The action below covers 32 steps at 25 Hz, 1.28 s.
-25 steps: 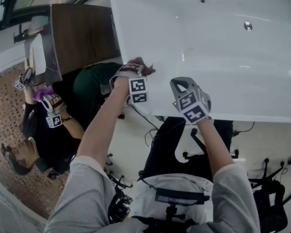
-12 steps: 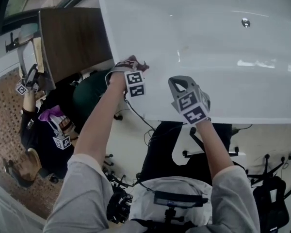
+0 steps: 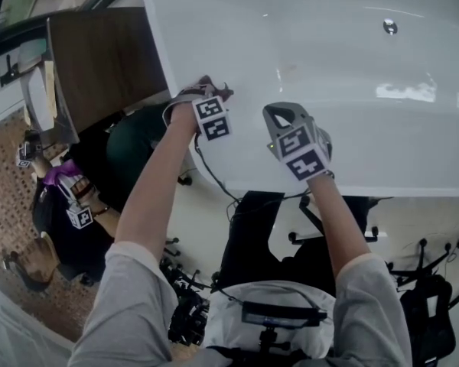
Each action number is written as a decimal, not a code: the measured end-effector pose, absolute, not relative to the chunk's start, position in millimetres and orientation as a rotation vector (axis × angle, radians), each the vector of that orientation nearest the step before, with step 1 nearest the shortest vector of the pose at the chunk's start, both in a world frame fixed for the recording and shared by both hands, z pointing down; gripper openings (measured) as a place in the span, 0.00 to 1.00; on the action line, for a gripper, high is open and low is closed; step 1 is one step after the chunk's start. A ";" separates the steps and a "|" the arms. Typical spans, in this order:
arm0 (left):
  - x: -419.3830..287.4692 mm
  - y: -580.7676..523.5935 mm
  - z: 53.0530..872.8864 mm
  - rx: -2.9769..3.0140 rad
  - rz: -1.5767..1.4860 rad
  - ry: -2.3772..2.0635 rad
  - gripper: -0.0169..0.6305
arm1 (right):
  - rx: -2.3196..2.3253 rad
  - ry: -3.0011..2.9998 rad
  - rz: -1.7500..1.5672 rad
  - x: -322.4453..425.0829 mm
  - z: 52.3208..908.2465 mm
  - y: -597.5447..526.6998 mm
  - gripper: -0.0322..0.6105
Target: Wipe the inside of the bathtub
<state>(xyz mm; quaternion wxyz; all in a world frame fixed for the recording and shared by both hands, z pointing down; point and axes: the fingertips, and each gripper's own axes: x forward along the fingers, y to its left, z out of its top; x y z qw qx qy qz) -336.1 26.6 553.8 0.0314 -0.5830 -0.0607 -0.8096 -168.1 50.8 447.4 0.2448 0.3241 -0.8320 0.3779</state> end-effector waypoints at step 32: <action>-321.5 100.6 619.4 -1.746 -2.753 -0.281 0.15 | 0.826 -2.273 1.027 -157.5 513.5 40.3 0.06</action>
